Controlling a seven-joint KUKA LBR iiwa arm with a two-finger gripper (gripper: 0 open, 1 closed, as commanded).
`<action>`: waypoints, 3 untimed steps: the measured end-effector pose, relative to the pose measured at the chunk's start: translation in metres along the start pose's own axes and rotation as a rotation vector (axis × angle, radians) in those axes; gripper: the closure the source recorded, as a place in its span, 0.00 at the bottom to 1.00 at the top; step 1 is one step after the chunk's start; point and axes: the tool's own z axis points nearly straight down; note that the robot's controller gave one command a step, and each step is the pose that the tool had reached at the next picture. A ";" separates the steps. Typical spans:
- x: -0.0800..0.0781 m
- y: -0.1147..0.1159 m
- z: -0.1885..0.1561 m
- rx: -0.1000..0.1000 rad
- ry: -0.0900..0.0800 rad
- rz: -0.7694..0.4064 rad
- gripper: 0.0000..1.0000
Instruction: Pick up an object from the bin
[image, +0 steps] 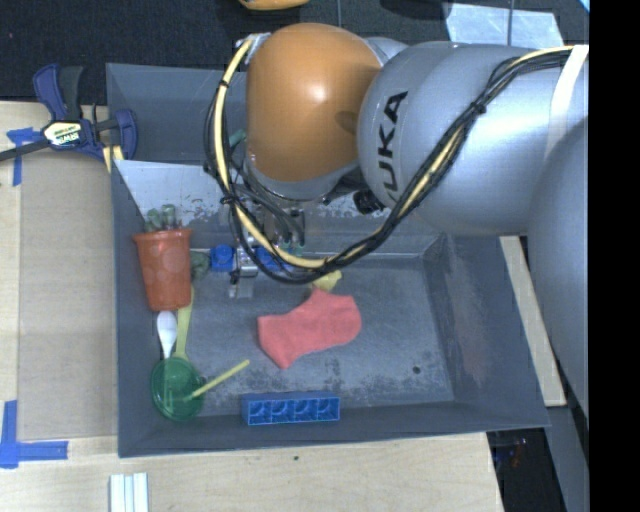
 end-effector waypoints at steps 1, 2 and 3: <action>-0.002 -0.001 -0.005 -0.002 -0.008 0.003 0.00; -0.005 -0.023 0.052 -0.002 -0.014 -0.043 0.00; -0.007 -0.061 0.058 -0.002 -0.005 0.055 0.00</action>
Offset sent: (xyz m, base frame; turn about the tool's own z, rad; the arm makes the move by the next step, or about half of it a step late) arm 0.0068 -0.0632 -0.1547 -0.1146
